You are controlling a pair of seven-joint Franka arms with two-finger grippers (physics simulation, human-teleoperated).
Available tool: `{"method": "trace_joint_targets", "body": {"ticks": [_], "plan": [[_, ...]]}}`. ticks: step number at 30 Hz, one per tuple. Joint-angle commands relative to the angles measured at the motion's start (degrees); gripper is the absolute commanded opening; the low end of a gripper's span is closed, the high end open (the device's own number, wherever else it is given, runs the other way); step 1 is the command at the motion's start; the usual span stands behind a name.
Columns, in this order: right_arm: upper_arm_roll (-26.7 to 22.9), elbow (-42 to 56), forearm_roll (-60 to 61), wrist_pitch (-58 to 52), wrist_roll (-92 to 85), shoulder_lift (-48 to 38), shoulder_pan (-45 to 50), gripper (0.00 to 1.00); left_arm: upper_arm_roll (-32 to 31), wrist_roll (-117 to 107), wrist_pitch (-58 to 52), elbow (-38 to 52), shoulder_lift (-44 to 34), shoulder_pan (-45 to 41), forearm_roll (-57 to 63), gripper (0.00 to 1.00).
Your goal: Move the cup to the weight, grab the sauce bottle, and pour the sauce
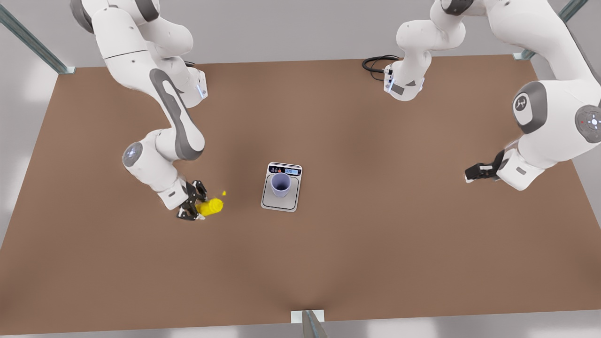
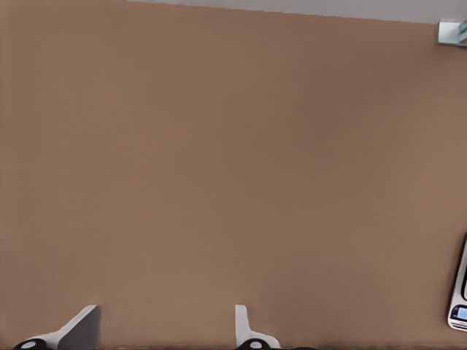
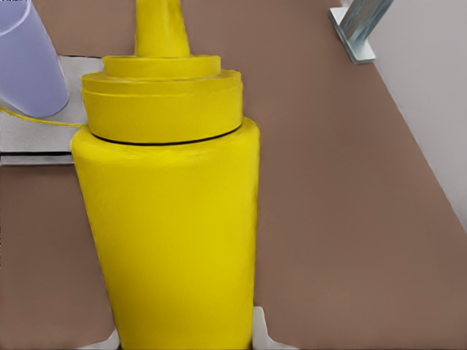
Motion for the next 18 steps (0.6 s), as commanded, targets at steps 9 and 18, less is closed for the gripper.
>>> {"method": "trace_joint_targets", "body": {"ticks": [9, 18], "plan": [[-0.09, 5.49, -27.53, -7.01, 33.39, -0.06, 8.54, 0.59, -0.18, 0.12, -0.01, 1.71, 1.81, -0.27, 1.79, 1.0], [0.0, 15.5, -38.95, -27.92, 35.06, 2.05, 15.57, 0.59, -0.09, -0.67, 0.78, 1.62, 2.33, -0.27, 2.15, 1.0]]}}
